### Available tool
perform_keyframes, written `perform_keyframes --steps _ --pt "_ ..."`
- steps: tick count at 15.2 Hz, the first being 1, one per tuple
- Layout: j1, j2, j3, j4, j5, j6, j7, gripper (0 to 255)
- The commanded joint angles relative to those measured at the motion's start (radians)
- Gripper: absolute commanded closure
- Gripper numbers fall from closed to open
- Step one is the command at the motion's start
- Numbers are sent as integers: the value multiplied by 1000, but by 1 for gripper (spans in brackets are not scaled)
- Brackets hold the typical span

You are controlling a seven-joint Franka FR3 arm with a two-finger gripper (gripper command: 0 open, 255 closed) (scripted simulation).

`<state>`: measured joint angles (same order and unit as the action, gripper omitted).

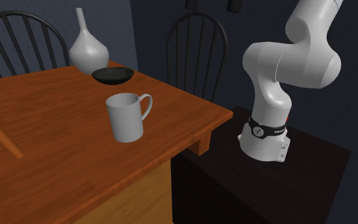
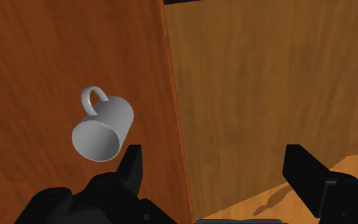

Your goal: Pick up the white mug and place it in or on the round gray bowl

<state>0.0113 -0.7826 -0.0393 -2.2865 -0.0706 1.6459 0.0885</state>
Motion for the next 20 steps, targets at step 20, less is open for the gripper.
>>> perform_keyframes --steps 20 --pt "-130 464 -158 -54 -49 471 75 0"
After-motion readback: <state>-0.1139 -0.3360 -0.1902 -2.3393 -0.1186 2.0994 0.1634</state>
